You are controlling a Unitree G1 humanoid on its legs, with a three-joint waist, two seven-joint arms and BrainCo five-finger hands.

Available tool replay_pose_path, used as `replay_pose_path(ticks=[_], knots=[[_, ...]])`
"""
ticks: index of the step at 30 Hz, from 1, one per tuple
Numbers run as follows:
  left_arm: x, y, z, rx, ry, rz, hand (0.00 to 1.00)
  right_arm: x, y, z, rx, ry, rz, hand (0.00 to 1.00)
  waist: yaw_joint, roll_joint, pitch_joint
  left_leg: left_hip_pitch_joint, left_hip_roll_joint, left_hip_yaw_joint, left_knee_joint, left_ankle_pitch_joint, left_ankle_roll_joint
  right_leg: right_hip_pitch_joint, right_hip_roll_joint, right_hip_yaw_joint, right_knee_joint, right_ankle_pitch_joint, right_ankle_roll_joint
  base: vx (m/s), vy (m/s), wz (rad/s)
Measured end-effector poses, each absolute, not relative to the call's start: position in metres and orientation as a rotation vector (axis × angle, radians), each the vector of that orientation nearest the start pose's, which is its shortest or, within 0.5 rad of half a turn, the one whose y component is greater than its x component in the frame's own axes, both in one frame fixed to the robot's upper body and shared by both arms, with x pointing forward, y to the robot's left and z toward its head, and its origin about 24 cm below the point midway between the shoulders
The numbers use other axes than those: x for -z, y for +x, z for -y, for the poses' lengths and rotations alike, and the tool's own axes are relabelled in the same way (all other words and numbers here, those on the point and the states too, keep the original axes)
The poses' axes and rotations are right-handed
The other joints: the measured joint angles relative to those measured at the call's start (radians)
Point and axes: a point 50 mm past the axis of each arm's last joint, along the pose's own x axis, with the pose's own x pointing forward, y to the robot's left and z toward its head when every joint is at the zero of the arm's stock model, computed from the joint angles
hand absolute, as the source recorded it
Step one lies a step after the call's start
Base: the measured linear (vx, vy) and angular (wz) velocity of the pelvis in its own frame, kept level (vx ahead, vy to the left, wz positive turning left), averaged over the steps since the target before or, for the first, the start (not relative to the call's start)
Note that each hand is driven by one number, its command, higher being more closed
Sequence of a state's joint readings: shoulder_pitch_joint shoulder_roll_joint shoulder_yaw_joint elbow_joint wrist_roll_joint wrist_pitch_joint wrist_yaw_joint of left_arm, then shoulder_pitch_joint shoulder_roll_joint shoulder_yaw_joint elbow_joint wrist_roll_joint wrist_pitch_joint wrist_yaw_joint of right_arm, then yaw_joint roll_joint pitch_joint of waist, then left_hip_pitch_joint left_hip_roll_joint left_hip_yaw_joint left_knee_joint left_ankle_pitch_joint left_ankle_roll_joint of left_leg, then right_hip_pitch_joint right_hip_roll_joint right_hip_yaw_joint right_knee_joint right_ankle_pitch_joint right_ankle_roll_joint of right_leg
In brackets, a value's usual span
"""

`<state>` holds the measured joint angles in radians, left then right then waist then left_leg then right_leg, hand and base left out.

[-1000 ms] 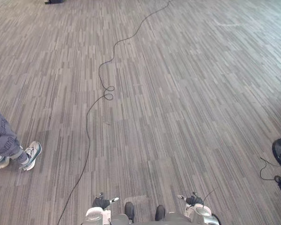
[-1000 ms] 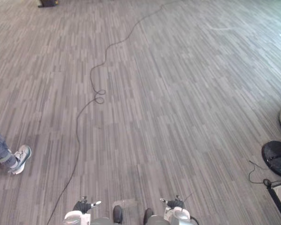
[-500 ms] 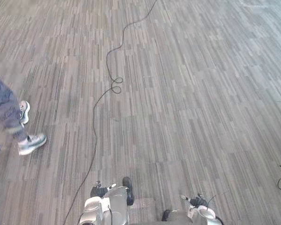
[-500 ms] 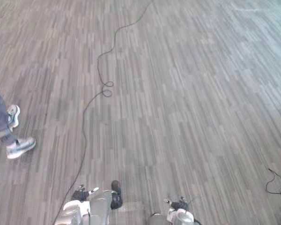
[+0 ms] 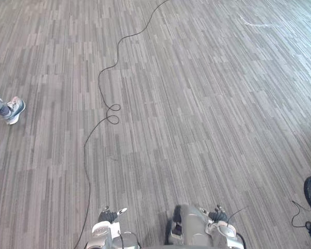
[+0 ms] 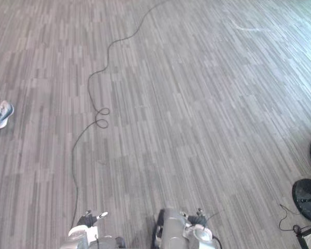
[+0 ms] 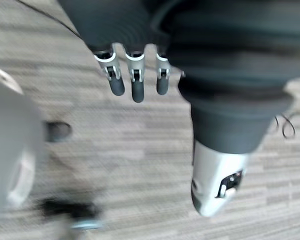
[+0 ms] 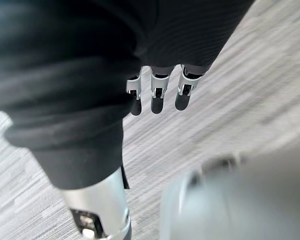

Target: Pick up cushions and gather them together orderly.

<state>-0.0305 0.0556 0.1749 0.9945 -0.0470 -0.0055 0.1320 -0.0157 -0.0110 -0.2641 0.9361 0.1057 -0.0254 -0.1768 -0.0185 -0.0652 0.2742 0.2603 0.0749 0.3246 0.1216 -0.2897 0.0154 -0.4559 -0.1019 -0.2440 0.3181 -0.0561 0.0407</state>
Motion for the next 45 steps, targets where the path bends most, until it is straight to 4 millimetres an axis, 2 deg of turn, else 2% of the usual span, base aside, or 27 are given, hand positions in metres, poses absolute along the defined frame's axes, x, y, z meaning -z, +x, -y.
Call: replay_pose_path(ticks=[1, 2, 3, 5, 7, 8, 10, 13, 16, 17, 19, 20, 23, 25, 26, 29, 32, 34, 35, 36, 37, 38, 39, 40, 41, 43, 45], knots=[[0.145, 0.144, -0.196, -0.321, -0.018, -0.969, 0.00, 0.140, 0.146, 0.202, 0.469, 0.129, -0.908, 0.00, -0.004, -0.003, 0.003, 0.051, 0.006, -0.035, -0.013, -0.004, -0.029, 0.013, 0.013, 0.037, -0.005, 0.144, -0.095, 0.59, -0.199, 0.21], [0.147, 0.143, -0.189, -0.311, -0.037, -0.980, 0.00, 0.138, 0.152, 0.210, 0.470, 0.105, -0.899, 0.00, 0.005, 0.036, 0.004, 0.065, 0.034, -0.035, -0.014, 0.010, -0.057, -0.004, 0.028, 0.026, 0.067, 0.097, -0.088, 0.56, -0.185, 0.03], [0.148, 0.143, -0.183, -0.305, -0.051, -0.985, 0.00, 0.136, 0.153, 0.214, 0.471, 0.084, -0.893, 0.00, 0.000, 0.053, 0.007, 0.074, 0.042, -0.050, 0.001, 0.053, -0.127, -0.028, 0.029, 0.030, 0.166, 0.005, -0.100, 0.54, -0.202, -0.16], [0.149, 0.141, -0.178, -0.324, -0.090, -0.990, 0.00, 0.136, 0.151, 0.219, 0.508, 0.109, -0.889, 0.00, -0.007, 0.078, 0.008, 0.060, 0.084, -0.077, 0.130, 0.087, -0.165, -0.011, 0.042, 0.011, 0.257, -0.107, -0.117, 0.67, -0.292, -0.01], [0.149, 0.141, -0.179, -0.346, -0.110, -0.984, 0.00, 0.136, 0.151, 0.216, 0.503, 0.113, -0.894, 0.00, -0.012, 0.088, 0.014, -0.031, 0.148, -0.122, 0.428, 0.168, -0.190, 0.064, 0.073, 0.006, 0.260, -0.172, -0.132, 0.54, -0.209, -0.09], [0.146, 0.145, -0.180, -0.349, -0.111, -0.960, 0.00, 0.138, 0.150, 0.211, 0.487, 0.110, -0.900, 0.00, -0.006, 0.094, 0.018, -0.152, 0.204, -0.155, 0.725, 0.193, -0.206, 0.154, 0.108, 0.008, 0.227, -0.204, -0.149, 0.51, -0.143, -0.23], [0.141, 0.152, -0.181, -0.348, -0.106, -0.920, 0.00, 0.141, 0.148, 0.199, 0.460, 0.122, -0.916, 0.00, 0.009, 0.086, 0.018, -0.298, 0.241, -0.132, 0.933, 0.087, -0.168, 0.269, 0.132, 0.021, 0.164, -0.229, -0.164, 0.48, -0.111, -0.21], [0.132, 0.164, -0.183, -0.350, -0.106, -0.850, 0.00, 0.140, 0.146, 0.193, 0.439, 0.128, -0.911, 0.00, 0.034, 0.070, 0.009, -0.502, 0.231, -0.058, 0.869, 0.002, -0.102, 0.415, 0.134, 0.084, 0.052, -0.260, -0.153, 0.48, -0.010, -0.43], [0.129, 0.167, -0.185, -0.352, -0.099, -0.819, 0.00, 0.141, 0.146, 0.187, 0.427, 0.140, -0.919, 0.00, 0.068, 0.063, 0.007, -0.585, 0.153, -0.050, 0.479, 0.020, -0.111, 0.527, 0.095, 0.189, -0.015, -0.285, -0.105, 0.58, 0.178, -0.98], [0.128, 0.167, -0.185, -0.353, -0.101, -0.811, 0.00, 0.142, 0.146, 0.186, 0.426, 0.144, -0.921, 0.00, 0.075, 0.062, 0.004, -0.610, 0.114, -0.082, 0.313, 0.111, -0.121, 0.574, 0.066, 0.233, -0.040, -0.313, -0.081, 0.61, 0.301, -0.97], [0.130, 0.161, -0.188, -0.356, -0.087, -0.822, 0.00, 0.146, 0.137, 0.183, 0.424, 0.143, -0.956, 0.00, 0.086, 0.041, -0.019, -0.605, 0.073, -0.104, 0.272, 0.238, -0.109, 0.619, 0.030, 0.316, -0.081, -0.332, -0.070, 0.61, 0.345, -1.02], [0.130, 0.160, -0.194, -0.364, -0.073, -0.824, 0.00, 0.148, 0.137, 0.176, 0.413, 0.160, -0.967, 0.00, 0.082, 0.022, -0.039, -0.607, 0.061, -0.086, 0.290, 0.196, -0.092, 0.616, 0.006, 0.338, -0.078, -0.326, -0.077, 0.65, 0.338, -0.74], [0.130, 0.157, -0.207, -0.387, -0.046, -0.830, 0.00, 0.151, 0.129, 0.167, 0.403, 0.176, -0.993, 0.00, 0.088, -0.038, -0.056, -0.559, 0.053, -0.039, 0.407, 0.110, -0.034, 0.562, -0.029, 0.421, 0.108, -0.230, 0.001, 0.76, 0.382, -0.68], [0.136, 0.144, -0.211, -0.383, -0.022, -0.886, 0.00, 0.150, 0.131, 0.167, 0.386, 0.161, -0.984, 0.00, 0.074, -0.033, -0.055, -0.393, 0.046, 0.000, 0.366, 0.080, 0.012, 0.417, -0.034, 0.401, 0.524, -0.051, 0.176, 0.54, 0.188, -0.90], [0.138, 0.142, -0.210, -0.382, -0.024, -0.898, 0.00, 0.148, 0.133, 0.168, 0.385, 0.159, -0.965, 0.00, 0.071, -0.032, -0.055, -0.345, 0.042, 0.010, 0.345, 0.073, 0.015, 0.365, -0.040, 0.370, 0.633, -0.060, 0.169, 0.51, 0.115, -0.90], [0.142, 0.141, -0.202, -0.350, -0.023, -0.931, 0.00, 0.142, 0.141, 0.171, 0.376, 0.151, -0.914, 0.00, 0.065, -0.023, -0.054, -0.144, 0.040, 0.093, 0.217, 0.052, 0.030, 0.169, -0.057, 0.175, 0.810, -0.154, 0.036, 0.55, 0.104, -0.79], [0.144, 0.142, -0.194, -0.334, -0.039, -0.944, 0.00, 0.136, 0.150, 0.176, 0.370, 0.135, -0.866, 0.00, 0.035, -0.011, -0.047, -0.015, 0.058, 0.125, 0.125, 0.053, 0.029, 0.026, -0.053, -0.034, 0.609, -0.214, -0.020, 0.56, 0.014, -0.37], [0.148, 0.138, -0.187, -0.300, -0.029, -0.974, 0.00, 0.136, 0.150, 0.185, 0.367, 0.094, -0.877, 0.00, 0.017, 0.005, -0.038, 0.080, 0.066, 0.139, 0.079, 0.055, 0.024, 0.004, -0.015, -0.123, 0.216, -0.112, -0.058, 0.70, -0.105, -0.12], [0.148, 0.137, -0.188, -0.296, -0.024, -0.977, 0.00, 0.140, 0.144, 0.186, 0.370, 0.098, -0.901, 0.00, 0.016, -0.001, -0.041, 0.105, 0.043, 0.129, 0.066, 0.063, -0.034, 0.018, -0.005, -0.119, 0.089, -0.025, -0.078, 0.68, -0.126, -0.08], [0.149, 0.135, -0.190, -0.299, -0.017, -0.983, 0.00, 0.141, 0.139, 0.188, 0.377, 0.096, -0.913, 0.00, 0.013, -0.015, -0.049, 0.139, 0.030, 0.125, 0.063, 0.070, -0.099, 0.021, -0.004, -0.103, 0.020, 0.107, -0.158, 0.70, -0.131, -0.43], [0.151, 0.132, -0.183, -0.304, -0.048, -1.004, 0.00, 0.136, 0.151, 0.198, 0.381, 0.075, -0.879, 0.00, 0.021, 0.060, -0.055, 0.169, 0.085, 0.101, 0.104, 0.093, -0.158, 0.004, 0.037, -0.100, 0.141, 0.050, -0.212, 0.81, -0.163, -0.47], [0.151, 0.135, -0.176, -0.291, -0.068, -0.997, 0.00, 0.134, 0.151, 0.203, 0.392, 0.070, -0.874, 0.00, 0.007, 0.086, -0.063, 0.131, 0.114, 0.054, 0.213, 0.164, -0.215, 0.004, 0.049, -0.099, 0.198, -0.027, -0.207, 0.65, -0.150, -0.48], [0.151, 0.136, -0.174, -0.289, -0.070, -0.992, 0.00, 0.134, 0.152, 0.203, 0.395, 0.070, -0.873, 0.00, 0.005, 0.093, -0.064, 0.105, 0.124, 0.034, 0.273, 0.199, -0.208, 0.010, 0.053, -0.096, 0.205, -0.047, -0.206, 0.63, -0.153, -0.26], [0.149, 0.141, -0.173, -0.287, -0.080, -0.975, 0.00, 0.133, 0.154, 0.203, 0.385, 0.059, -0.869, 0.00, 0.013, 0.121, -0.052, -0.028, 0.184, -0.047, 0.581, 0.286, -0.192, 0.076, 0.093, -0.075, 0.177, -0.089, -0.207, 0.72, -0.157, -0.50], [0.148, 0.142, -0.171, -0.279, -0.087, -0.969, 0.00, 0.134, 0.153, 0.202, 0.387, 0.057, -0.879, 0.00, 0.019, 0.130, -0.043, -0.145, 0.235, -0.074, 0.848, 0.227, -0.188, 0.168, 0.132, -0.064, 0.136, -0.110, -0.213, 0.59, -0.122, -0.52], [0.145, 0.145, -0.171, -0.272, -0.085, -0.944, 0.00, 0.137, 0.148, 0.195, 0.365, 0.050, -0.902, 0.00, 0.024, 0.109, -0.036, -0.258, 0.244, -0.081, 0.979, 0.138, -0.175, 0.306, 0.158, -0.032, 0.068, -0.141, -0.215, 0.58, -0.090, -0.48], [0.141, 0.148, -0.171, -0.267, -0.079, -0.907, 0.00, 0.139, 0.147, 0.184, 0.330, 0.062, -0.911, 0.00, 0.034, 0.086, -0.047, -0.377, 0.239, -0.052, 0.926, 0.071, -0.144, 0.403, 0.181, 0.031, -0.004, -0.172, -0.213, 0.51, -0.054, -0.73]])
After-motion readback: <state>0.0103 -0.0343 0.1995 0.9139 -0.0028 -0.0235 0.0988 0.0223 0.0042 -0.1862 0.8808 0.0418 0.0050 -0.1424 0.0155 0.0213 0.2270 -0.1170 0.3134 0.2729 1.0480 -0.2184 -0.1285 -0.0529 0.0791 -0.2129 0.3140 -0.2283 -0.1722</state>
